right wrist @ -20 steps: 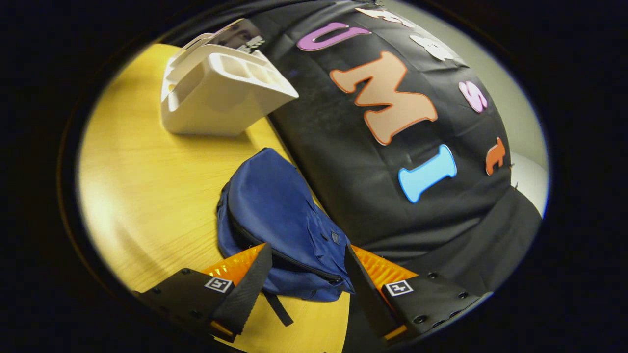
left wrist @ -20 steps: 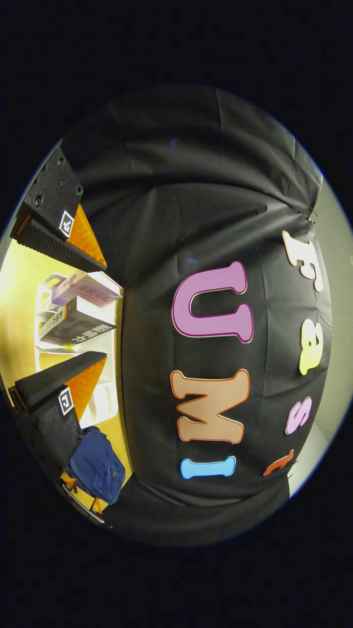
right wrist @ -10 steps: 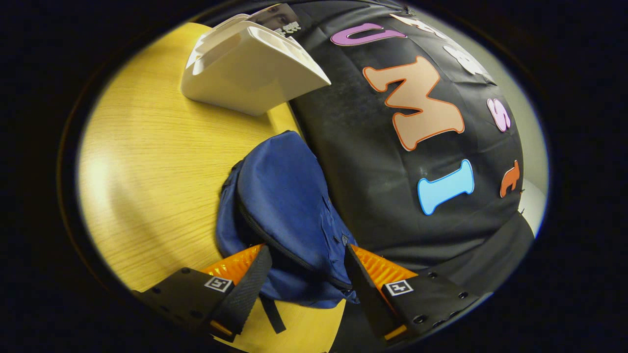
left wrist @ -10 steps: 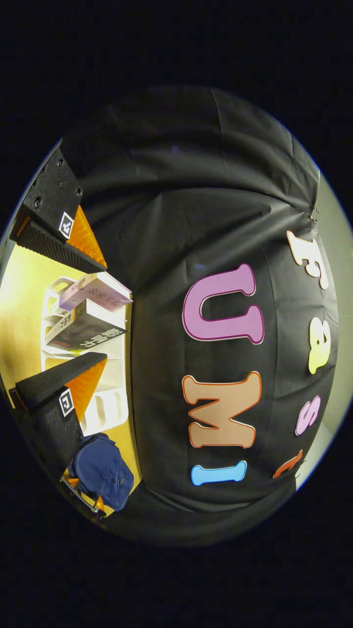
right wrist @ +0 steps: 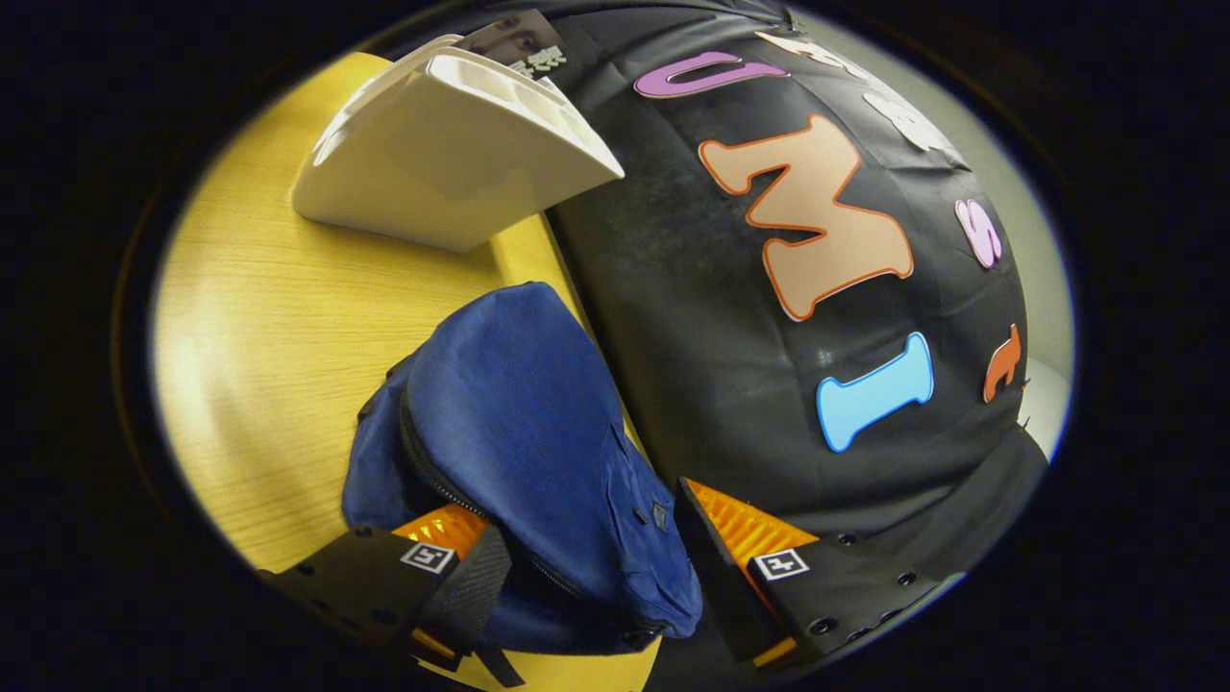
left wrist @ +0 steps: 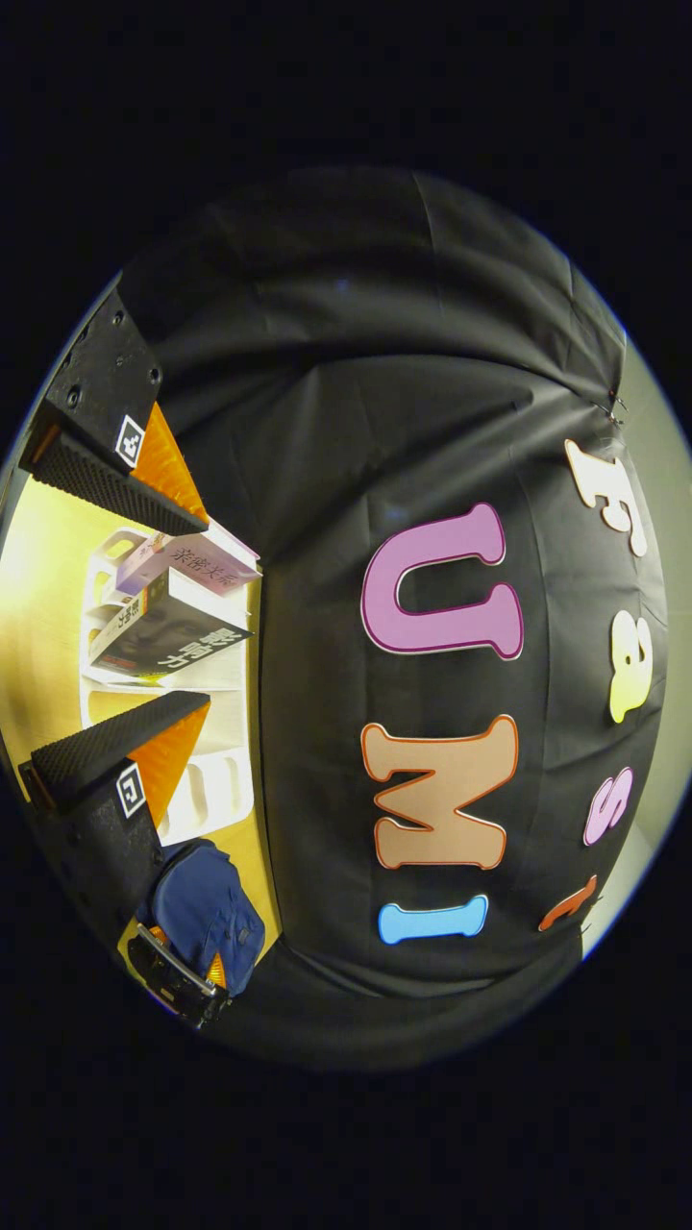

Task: Open the schoolbag, grab two books from the bookshelf and put them into the schoolbag.

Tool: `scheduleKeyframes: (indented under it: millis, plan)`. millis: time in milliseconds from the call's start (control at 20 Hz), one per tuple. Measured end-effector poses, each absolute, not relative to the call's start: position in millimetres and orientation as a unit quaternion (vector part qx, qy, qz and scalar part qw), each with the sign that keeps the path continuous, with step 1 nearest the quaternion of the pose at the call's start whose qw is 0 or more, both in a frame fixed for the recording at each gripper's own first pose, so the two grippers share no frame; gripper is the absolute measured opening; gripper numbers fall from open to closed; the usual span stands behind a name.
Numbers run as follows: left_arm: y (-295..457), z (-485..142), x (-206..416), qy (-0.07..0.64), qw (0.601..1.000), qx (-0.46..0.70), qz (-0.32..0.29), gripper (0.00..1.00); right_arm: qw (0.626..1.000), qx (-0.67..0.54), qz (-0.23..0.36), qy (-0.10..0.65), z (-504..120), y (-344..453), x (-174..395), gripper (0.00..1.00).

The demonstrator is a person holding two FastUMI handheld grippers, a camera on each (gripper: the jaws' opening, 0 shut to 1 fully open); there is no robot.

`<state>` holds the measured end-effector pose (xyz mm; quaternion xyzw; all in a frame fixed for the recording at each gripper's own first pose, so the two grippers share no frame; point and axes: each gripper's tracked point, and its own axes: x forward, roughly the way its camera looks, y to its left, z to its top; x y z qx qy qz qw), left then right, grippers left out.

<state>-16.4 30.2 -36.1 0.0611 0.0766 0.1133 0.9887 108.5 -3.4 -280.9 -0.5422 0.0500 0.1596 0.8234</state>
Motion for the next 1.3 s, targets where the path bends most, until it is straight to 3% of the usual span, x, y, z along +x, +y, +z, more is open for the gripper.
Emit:
scheduleKeyframes:
  millis: [250,300,600,700,1050,1300]
  plan:
    - [36,-43,-9,0.080,0.989,0.041,0.119,0.95,0.818,-0.548,0.170,0.039,-299,8,132,0.96]
    - [41,-42,-8,0.080,0.988,0.041,0.124,0.95,0.822,-0.540,0.174,0.046,-304,10,136,0.81]
    - [58,-51,20,0.103,0.987,0.041,0.113,0.95,0.820,-0.547,0.160,0.054,-318,9,140,0.21]
    - [53,-54,36,0.116,0.988,0.027,0.093,0.95,0.828,-0.530,0.163,0.086,-326,5,143,0.13]
    - [61,-73,89,0.196,0.977,0.057,0.061,0.95,0.858,-0.468,0.169,0.130,-316,5,142,0.08]
    - [67,-106,107,0.310,0.948,0.057,0.045,0.96,0.884,-0.429,0.148,0.111,-273,-1,156,0.07]
